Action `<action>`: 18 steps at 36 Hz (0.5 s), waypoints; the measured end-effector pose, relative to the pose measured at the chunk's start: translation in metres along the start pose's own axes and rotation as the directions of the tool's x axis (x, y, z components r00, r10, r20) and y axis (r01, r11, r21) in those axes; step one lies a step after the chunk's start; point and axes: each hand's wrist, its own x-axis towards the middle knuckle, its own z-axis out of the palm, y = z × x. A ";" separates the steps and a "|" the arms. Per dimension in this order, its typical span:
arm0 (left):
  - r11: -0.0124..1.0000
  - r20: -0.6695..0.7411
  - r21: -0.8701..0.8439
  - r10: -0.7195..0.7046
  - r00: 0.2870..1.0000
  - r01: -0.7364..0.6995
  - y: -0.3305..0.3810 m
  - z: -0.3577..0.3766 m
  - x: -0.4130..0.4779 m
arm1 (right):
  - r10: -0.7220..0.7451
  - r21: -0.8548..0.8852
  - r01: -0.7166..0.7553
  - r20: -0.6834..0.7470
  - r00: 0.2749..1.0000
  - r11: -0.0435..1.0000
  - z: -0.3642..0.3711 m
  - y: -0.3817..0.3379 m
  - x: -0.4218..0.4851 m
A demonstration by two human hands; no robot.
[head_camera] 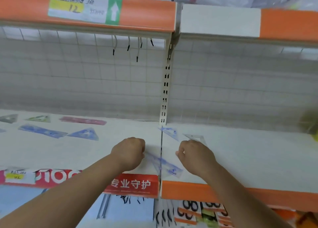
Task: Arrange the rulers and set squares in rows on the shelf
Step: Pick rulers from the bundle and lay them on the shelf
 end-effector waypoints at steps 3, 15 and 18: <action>1.000 0.017 -0.001 0.018 1.000 -0.018 -0.008 0.003 0.006 | 0.028 -0.004 -0.028 0.008 1.000 1.000 0.002 -0.004 0.004; 0.992 0.065 -0.026 0.121 0.990 -0.120 -0.019 0.021 0.019 | 0.059 0.040 -0.069 0.205 0.977 0.997 0.028 -0.029 0.005; 0.984 0.081 -0.059 0.170 0.982 -0.166 -0.015 0.024 0.021 | 0.055 0.050 -0.069 0.233 0.971 0.996 0.030 -0.029 0.007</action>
